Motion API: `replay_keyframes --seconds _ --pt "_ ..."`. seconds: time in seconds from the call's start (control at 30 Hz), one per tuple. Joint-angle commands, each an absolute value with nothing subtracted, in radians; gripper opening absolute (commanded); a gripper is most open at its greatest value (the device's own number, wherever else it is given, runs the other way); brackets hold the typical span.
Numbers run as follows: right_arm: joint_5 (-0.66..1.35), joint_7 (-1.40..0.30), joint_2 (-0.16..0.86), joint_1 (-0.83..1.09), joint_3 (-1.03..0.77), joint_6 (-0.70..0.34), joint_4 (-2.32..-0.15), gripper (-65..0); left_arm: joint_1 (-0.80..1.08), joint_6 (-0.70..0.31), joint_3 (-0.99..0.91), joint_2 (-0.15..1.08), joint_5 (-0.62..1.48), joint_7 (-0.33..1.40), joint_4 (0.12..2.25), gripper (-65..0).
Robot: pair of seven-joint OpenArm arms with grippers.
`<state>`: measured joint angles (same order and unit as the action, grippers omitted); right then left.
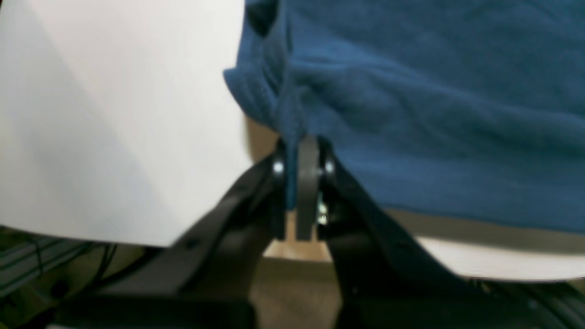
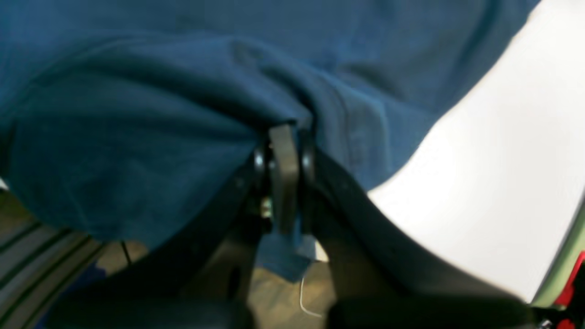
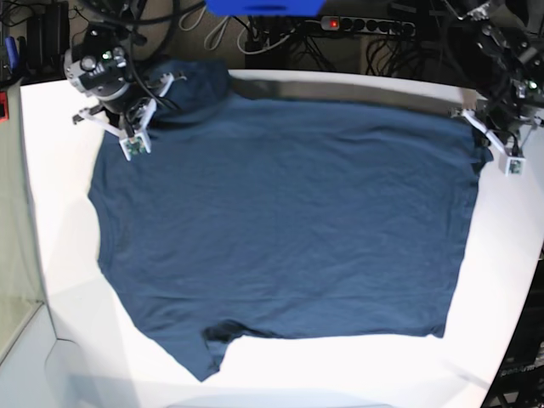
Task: Layout the t-shirt on the table in an organized manner, then fold the t-shirt properly
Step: 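Hold the shoulder corners and lift them slightly with both grippers, then fold the shoulder edge of the navy shirt over toward the hem with both grippers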
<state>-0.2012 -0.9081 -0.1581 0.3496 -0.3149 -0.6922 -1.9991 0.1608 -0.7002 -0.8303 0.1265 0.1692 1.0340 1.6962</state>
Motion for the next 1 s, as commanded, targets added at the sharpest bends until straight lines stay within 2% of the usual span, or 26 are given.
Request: replay_keyframes --seconds 0.0,0.47,0.97 --pt "-0.194 -0.897 -0.157 0.337 -0.315 -0.698 -2.018 -65.0 0.139 -0.698 -0.834 0.147 0.177 1.029 1.718 -64.6" --pt "-0.194 -0.897 -0.157 0.186 -0.312 -0.698 -1.989 -65.0 -0.028 -0.698 -0.829 0.148 0.170 1.035 1.666 -64.6" --pt "-0.193 -0.895 -0.073 -0.062 -0.312 -0.698 -1.719 -65.0 -0.217 -0.698 -0.828 0.162 0.170 1.029 1.511 -64.6"
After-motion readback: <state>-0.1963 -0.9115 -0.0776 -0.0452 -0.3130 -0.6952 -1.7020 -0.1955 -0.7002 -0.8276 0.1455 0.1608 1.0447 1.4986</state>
